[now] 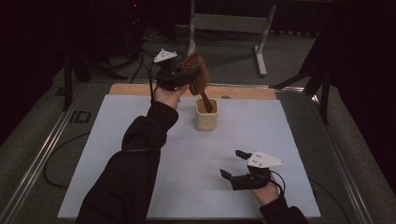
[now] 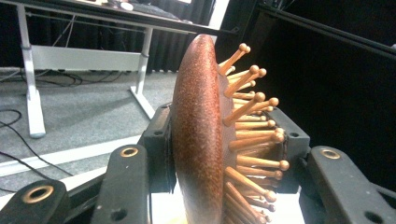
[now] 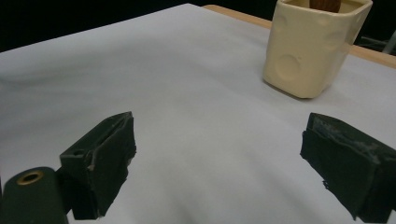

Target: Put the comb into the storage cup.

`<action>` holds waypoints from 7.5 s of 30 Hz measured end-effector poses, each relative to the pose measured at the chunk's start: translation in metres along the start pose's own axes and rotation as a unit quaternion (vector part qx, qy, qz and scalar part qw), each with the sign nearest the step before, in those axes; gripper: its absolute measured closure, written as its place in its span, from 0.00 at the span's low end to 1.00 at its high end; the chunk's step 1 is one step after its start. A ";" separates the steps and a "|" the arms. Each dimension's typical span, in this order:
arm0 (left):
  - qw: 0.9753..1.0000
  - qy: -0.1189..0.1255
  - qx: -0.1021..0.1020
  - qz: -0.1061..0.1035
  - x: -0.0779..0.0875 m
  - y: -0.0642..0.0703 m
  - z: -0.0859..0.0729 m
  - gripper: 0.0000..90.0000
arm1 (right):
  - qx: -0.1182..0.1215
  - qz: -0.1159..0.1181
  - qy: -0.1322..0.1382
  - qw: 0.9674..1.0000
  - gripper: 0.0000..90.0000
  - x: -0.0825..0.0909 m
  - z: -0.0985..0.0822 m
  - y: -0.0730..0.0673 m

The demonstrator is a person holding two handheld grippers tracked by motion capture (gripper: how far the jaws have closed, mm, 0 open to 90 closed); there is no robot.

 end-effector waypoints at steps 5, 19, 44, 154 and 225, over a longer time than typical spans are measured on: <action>1.000 -0.009 0.009 0.006 -0.007 -0.003 -0.007 0.59 | -0.001 0.002 0.001 1.000 0.11 0.000 0.000 0.000; 0.999 -0.026 0.018 0.009 -0.023 -0.008 -0.031 0.59 | 0.000 0.000 0.001 1.000 0.11 0.001 0.000 0.001; 0.998 -0.055 0.029 -0.021 -0.041 -0.011 -0.060 0.59 | -0.002 -0.003 -0.001 1.000 0.11 0.000 -0.001 0.002; 0.983 -0.118 -0.091 -0.103 0.050 -0.023 -0.098 0.00 | -0.005 -0.008 -0.004 1.000 0.11 -0.004 0.000 0.003; 0.978 -0.135 -0.137 -0.080 0.231 -0.022 -0.251 0.00 | -0.009 -0.003 -0.006 1.000 0.11 -0.007 -0.002 0.002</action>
Point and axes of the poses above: each handheld gripper's, and its own axes: x roughly backward along the jaws, z roughly out of its top, y roughly to its right, the point moved 5 cm from there along -x, roughly forward along the jaws, and after that the axes turned 10 degrees about -x, right-handed, at the moved point
